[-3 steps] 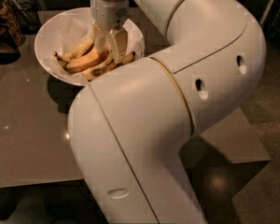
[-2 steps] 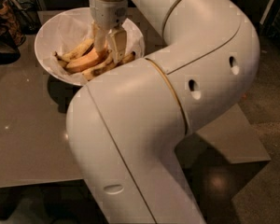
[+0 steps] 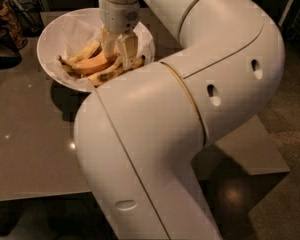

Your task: Pick banana from white bowl

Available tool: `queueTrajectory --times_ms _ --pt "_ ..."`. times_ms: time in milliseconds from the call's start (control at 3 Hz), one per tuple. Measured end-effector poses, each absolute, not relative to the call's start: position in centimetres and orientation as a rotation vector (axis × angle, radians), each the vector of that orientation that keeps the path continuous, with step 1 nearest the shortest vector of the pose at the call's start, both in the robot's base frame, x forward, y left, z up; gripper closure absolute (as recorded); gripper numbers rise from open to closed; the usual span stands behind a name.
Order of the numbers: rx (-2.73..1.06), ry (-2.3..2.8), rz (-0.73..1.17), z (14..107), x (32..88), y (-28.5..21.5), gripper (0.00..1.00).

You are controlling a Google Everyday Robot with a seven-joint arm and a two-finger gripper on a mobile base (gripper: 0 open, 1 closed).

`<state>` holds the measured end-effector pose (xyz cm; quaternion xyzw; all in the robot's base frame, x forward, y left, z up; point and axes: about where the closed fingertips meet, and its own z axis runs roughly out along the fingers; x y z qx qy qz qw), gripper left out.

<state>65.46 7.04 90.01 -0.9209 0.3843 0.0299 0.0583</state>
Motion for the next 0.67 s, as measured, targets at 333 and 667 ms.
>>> queueTrajectory --times_ms 333,667 --pt "-2.779 1.188 0.110 89.90 64.80 6.31 0.46" --pt "-2.781 1.197 0.111 89.98 64.39 6.06 0.47"
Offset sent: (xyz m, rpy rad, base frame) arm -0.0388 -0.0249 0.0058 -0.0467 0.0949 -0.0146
